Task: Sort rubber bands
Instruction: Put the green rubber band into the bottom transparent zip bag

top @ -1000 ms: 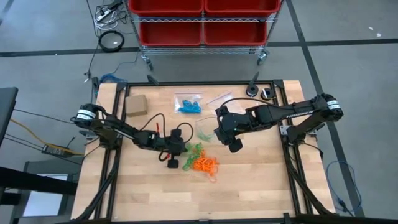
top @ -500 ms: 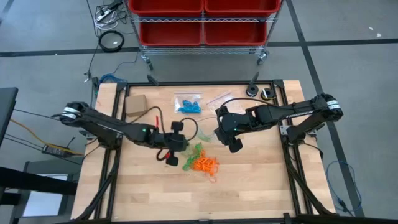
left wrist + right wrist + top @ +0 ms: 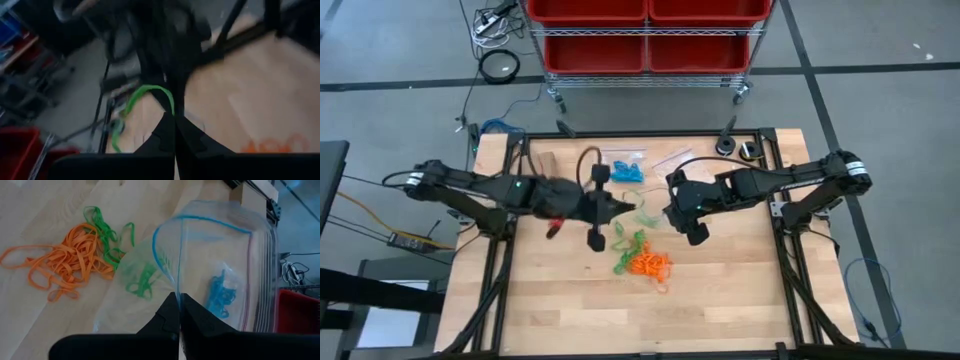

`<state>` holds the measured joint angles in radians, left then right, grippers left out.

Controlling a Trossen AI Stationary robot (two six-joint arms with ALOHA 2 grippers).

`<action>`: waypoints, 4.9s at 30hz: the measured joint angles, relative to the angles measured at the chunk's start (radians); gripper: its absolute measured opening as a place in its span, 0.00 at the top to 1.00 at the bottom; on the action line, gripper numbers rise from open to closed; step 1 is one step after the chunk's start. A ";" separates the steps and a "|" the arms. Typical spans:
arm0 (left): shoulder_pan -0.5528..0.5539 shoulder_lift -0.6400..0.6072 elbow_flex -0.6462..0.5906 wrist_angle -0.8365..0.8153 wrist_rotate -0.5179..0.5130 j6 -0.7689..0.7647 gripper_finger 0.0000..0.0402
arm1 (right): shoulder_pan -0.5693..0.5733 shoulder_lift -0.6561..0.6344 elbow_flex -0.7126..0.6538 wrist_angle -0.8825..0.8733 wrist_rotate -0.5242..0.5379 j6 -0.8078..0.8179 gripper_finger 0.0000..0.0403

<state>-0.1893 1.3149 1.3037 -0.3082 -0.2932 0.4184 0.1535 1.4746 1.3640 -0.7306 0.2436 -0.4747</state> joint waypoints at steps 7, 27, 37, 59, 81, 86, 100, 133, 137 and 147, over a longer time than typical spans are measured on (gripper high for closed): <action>0.158 0.068 0.013 0.047 0.268 -0.111 1.00 | 0.000 0.000 0.000 0.006 0.001 0.000 1.00; 0.298 0.172 0.012 -0.024 0.561 -0.403 0.82 | 0.000 0.000 0.000 0.004 0.002 -0.016 1.00; 0.287 0.167 0.165 -0.188 0.507 -0.344 0.50 | 0.000 0.000 0.000 0.004 0.002 -0.008 1.00; -0.124 0.154 -0.306 -0.066 0.045 -0.438 0.51 | -0.001 0.000 0.000 0.010 0.001 -0.021 1.00; 0.124 0.406 -0.667 0.664 0.319 -0.500 0.51 | -0.004 0.000 -0.001 0.024 0.000 -0.008 1.00; 0.134 0.483 -0.625 0.676 0.283 -0.482 0.55 | -0.004 0.000 -0.001 0.022 0.000 -0.005 1.00; 0.110 0.232 -0.472 0.130 0.238 -0.317 0.99 | -0.004 0.000 -0.001 0.020 -0.002 -0.002 1.00; 0.038 0.294 -0.492 0.103 0.242 -0.398 0.98 | -0.003 0.000 -0.001 0.015 -0.003 0.003 1.00; 0.036 0.314 -0.600 0.260 0.240 -0.463 0.98 | -0.003 0.000 -0.001 0.016 -0.003 0.003 1.00; 0.036 0.310 -0.700 0.426 0.240 -0.553 0.86 | -0.004 0.000 -0.001 0.019 -0.005 0.003 1.00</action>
<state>-0.1535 1.6245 0.6041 0.1177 -0.0532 -0.1349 0.1493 1.4746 1.3632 -0.7115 0.2390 -0.4721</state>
